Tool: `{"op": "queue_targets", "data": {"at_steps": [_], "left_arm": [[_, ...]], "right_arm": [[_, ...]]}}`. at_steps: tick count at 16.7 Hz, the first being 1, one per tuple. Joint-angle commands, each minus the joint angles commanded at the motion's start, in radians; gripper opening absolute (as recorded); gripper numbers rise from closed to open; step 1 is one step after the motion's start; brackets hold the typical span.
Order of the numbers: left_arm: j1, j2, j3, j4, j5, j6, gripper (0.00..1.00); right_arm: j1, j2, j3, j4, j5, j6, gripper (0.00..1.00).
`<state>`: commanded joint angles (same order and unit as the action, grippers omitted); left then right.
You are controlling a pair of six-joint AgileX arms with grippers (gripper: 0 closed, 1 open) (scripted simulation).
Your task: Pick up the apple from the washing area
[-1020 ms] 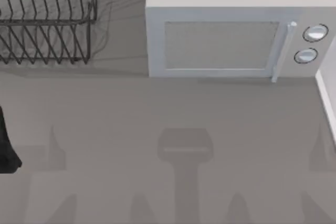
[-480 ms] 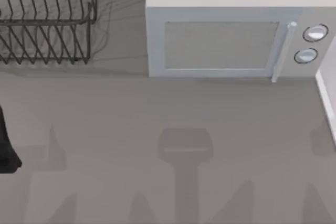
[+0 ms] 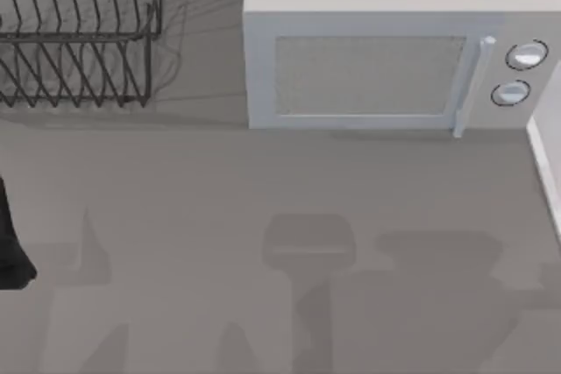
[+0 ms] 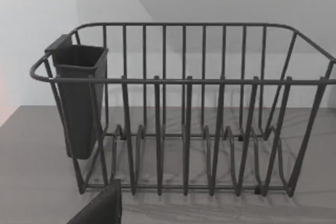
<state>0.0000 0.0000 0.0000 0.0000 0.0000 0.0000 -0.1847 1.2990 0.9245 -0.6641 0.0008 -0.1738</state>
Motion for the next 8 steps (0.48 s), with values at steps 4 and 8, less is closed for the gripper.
{"op": "queue_targets", "data": {"at_steps": [4, 8], "left_arm": [[0.0, 0.0, 0.0, 0.0, 0.0, 0.0, 1.0], [0.0, 0.0, 0.0, 0.0, 0.0, 0.0, 1.0]], "right_arm": [[-0.048, 0.367, 0.24, -0.172, 0.0, -0.045, 1.0], [-0.079, 0.596, 0.397, -0.285, 0.0, -0.075, 1.0]]}}
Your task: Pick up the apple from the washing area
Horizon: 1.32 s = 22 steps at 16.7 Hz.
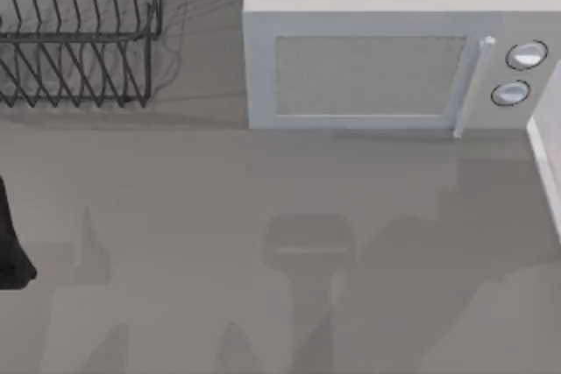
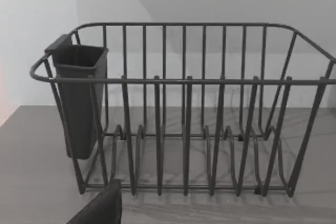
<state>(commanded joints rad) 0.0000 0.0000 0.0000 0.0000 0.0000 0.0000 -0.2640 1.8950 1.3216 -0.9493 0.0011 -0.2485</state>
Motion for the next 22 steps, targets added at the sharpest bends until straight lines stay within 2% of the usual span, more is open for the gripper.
{"op": "queue_targets", "data": {"at_steps": [9, 12, 18, 22], "left_arm": [[0.0, 0.0, 0.0, 0.0, 0.0, 0.0, 1.0], [0.0, 0.0, 0.0, 0.0, 0.0, 0.0, 1.0], [0.0, 0.0, 0.0, 0.0, 0.0, 0.0, 1.0], [0.0, 0.0, 0.0, 0.0, 0.0, 0.0, 1.0]], "right_arm": [[-0.004, 0.07, 0.034, -0.014, 0.0, -0.007, 1.0], [-0.005, 0.139, -0.001, 0.084, 0.001, -0.006, 1.0], [-0.007, 0.336, -0.111, 0.416, 0.002, -0.003, 1.0], [-0.007, 0.393, -0.143, 0.488, 0.003, -0.002, 1.0]]}}
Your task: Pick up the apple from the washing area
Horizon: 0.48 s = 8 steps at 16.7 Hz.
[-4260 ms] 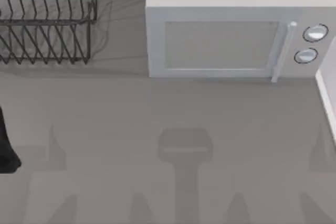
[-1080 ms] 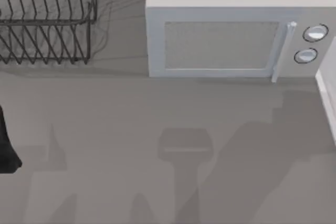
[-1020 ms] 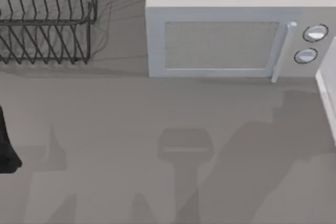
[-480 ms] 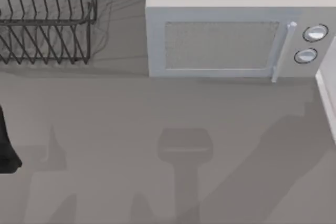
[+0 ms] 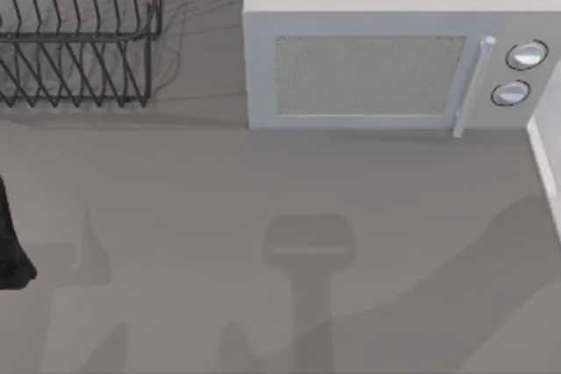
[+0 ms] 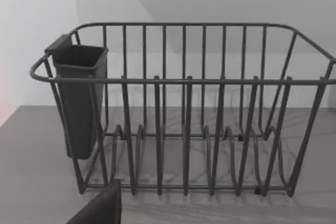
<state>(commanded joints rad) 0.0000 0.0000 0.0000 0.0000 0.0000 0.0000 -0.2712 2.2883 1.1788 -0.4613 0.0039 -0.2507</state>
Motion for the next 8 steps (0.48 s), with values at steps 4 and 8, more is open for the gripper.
{"op": "queue_targets", "data": {"at_steps": [4, 8], "left_arm": [[0.0, 0.0, 0.0, 0.0, 0.0, 0.0, 1.0], [0.0, 0.0, 0.0, 0.0, 0.0, 0.0, 1.0]], "right_arm": [[0.0, 0.0, 0.0, 0.0, 0.0, 0.0, 0.92], [0.0, 0.0, 0.0, 0.0, 0.0, 0.0, 0.62]]}}
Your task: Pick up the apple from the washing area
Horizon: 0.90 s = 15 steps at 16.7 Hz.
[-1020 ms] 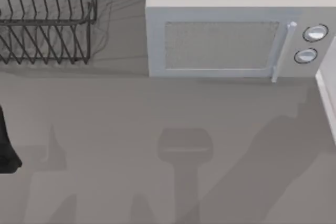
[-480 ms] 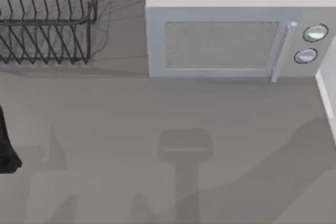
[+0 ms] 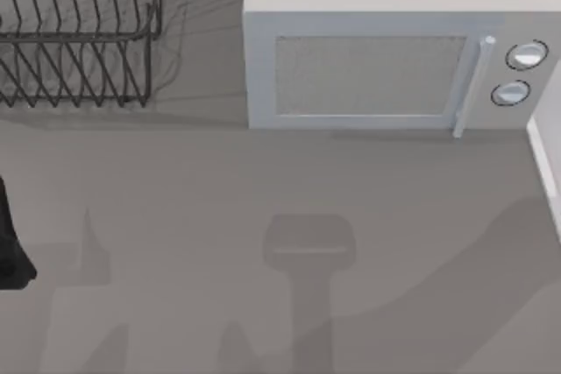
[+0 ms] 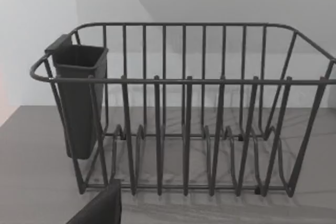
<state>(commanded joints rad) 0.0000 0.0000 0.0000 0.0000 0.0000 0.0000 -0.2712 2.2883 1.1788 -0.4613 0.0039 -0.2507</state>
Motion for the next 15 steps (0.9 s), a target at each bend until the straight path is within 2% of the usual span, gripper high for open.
{"op": "queue_targets", "data": {"at_steps": [8, 15], "left_arm": [[0.0, 0.0, 0.0, 0.0, 0.0, 0.0, 1.0], [0.0, 0.0, 0.0, 0.0, 0.0, 0.0, 1.0]], "right_arm": [[0.0, 0.0, 0.0, 0.0, 0.0, 0.0, 0.02], [0.0, 0.0, 0.0, 0.0, 0.0, 0.0, 0.0]]}}
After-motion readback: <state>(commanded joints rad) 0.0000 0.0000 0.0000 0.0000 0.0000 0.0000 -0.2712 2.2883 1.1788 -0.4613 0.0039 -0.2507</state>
